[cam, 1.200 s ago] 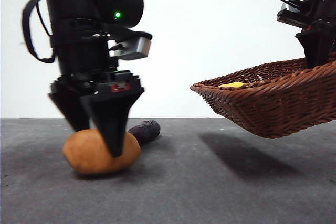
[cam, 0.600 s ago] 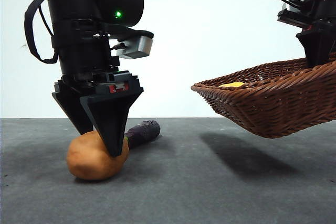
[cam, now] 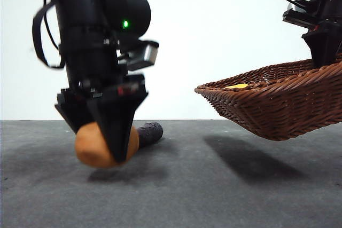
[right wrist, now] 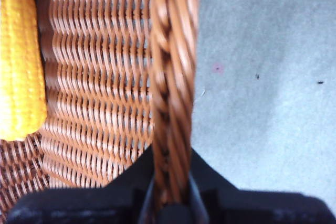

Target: Help me put the vegetables on the table into the basket

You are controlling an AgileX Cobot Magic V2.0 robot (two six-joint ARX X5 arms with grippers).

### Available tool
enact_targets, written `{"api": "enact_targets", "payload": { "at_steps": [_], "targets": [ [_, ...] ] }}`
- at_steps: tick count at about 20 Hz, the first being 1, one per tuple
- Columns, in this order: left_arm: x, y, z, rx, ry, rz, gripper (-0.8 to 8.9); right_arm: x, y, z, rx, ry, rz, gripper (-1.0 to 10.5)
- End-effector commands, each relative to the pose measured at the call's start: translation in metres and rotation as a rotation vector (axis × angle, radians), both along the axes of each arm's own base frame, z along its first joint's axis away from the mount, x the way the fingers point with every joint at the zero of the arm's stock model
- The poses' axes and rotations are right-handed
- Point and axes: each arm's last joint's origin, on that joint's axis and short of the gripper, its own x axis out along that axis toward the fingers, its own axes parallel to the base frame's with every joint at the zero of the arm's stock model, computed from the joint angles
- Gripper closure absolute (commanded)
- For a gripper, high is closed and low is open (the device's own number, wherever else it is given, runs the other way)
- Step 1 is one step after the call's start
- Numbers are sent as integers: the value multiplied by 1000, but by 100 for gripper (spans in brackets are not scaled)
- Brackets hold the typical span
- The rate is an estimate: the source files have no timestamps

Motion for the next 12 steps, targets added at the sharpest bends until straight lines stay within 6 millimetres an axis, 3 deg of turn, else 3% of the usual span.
{"api": "enact_targets", "payload": {
  "at_steps": [1,4,6,12],
  "targets": [
    [-7,0,36,-142,11,27,822,0,1,1,10,-13,12,954],
    [-20,-5,95,-601,8,3,822,0,1,2,12,-17,10,954],
    [-24,-12,114,-752,-24,-20,822,0,3,2,30,-12,15,954],
    [-30,-44,111,-795,-73,-32,822,-3,24,3,140,0,73,954]
  ]
}}
